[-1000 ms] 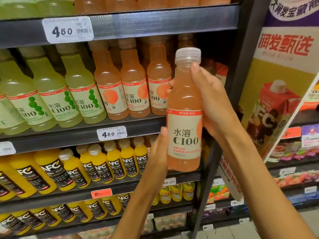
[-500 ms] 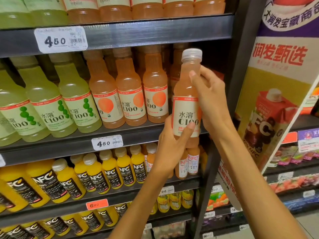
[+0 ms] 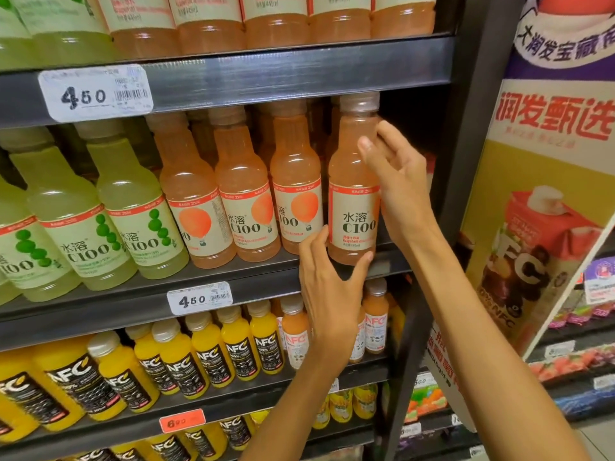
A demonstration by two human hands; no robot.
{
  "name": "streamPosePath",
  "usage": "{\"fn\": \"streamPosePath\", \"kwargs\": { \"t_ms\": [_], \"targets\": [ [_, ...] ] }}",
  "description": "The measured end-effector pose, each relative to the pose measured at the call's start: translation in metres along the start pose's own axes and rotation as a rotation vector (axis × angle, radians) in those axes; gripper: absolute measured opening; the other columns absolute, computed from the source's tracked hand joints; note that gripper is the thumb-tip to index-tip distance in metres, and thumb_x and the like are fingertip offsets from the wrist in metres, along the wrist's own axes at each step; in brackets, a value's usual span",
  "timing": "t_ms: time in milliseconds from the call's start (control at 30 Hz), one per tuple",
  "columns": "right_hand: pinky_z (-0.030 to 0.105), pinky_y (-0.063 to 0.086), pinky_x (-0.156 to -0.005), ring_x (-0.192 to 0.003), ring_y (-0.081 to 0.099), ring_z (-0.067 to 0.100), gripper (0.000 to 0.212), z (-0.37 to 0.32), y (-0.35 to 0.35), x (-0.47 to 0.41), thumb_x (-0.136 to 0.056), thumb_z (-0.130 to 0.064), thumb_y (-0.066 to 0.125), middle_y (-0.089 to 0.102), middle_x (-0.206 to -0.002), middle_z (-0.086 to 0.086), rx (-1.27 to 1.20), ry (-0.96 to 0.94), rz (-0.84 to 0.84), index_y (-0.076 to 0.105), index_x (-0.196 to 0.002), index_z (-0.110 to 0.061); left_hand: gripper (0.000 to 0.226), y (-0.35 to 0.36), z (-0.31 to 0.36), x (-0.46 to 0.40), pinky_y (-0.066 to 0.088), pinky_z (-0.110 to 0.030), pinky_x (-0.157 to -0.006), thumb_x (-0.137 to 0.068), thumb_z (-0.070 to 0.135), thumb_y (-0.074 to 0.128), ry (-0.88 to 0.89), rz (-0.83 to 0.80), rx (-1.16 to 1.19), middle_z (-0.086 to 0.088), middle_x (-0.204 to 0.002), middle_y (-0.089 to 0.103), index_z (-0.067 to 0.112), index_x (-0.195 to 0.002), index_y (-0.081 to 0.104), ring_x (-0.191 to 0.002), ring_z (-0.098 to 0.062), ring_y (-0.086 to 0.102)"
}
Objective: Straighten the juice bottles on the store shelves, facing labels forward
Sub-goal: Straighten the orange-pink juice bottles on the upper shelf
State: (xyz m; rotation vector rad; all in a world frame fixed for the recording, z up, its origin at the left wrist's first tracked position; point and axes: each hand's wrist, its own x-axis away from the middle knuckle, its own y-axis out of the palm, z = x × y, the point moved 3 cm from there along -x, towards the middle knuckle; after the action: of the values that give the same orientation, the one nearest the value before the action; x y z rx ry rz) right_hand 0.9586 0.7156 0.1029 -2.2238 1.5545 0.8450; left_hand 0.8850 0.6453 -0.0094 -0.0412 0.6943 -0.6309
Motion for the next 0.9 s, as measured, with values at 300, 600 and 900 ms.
{"fn": "streamPosePath", "kwargs": {
  "t_ms": [300,600,900],
  "targets": [
    [0.026,0.052,-0.089,-0.110,0.059,0.006,0.035,0.008,0.005,-0.004,-0.096,-0.014,0.052,0.052,-0.128,0.016,0.030,0.002,-0.044,0.050,-0.131,-0.006,0.063,0.003,-0.007,-0.002,0.026,-0.023,-0.094,-0.078,0.040,0.074,0.104,0.148,-0.271,-0.006,-0.121,0.058,0.010,-0.129,0.052,-0.112,-0.021,0.049],
    [0.028,0.054,-0.086,-0.102,0.065,0.012,0.036,0.025,0.007,-0.010,-0.093,-0.019,0.060,0.064,-0.117,0.009,0.053,-0.009,0.163,0.053,-0.124,-0.001,0.055,0.011,0.000,-0.010,0.040,-0.036,-0.080,-0.073,0.038,0.078,0.122,0.219,-0.439,-0.008,-0.100,0.064,0.008,-0.117,0.062,-0.093,-0.028,0.059],
    [0.014,0.051,-0.068,-0.081,0.067,-0.003,0.031,0.031,0.007,-0.014,-0.092,-0.015,0.060,0.066,-0.099,-0.005,0.079,-0.023,0.186,0.054,-0.116,0.004,0.052,0.011,0.000,-0.014,0.046,-0.042,-0.073,-0.073,0.034,0.079,0.135,0.195,-0.504,-0.011,-0.092,0.064,0.009,-0.117,0.065,-0.086,-0.031,0.061]
  ]
}}
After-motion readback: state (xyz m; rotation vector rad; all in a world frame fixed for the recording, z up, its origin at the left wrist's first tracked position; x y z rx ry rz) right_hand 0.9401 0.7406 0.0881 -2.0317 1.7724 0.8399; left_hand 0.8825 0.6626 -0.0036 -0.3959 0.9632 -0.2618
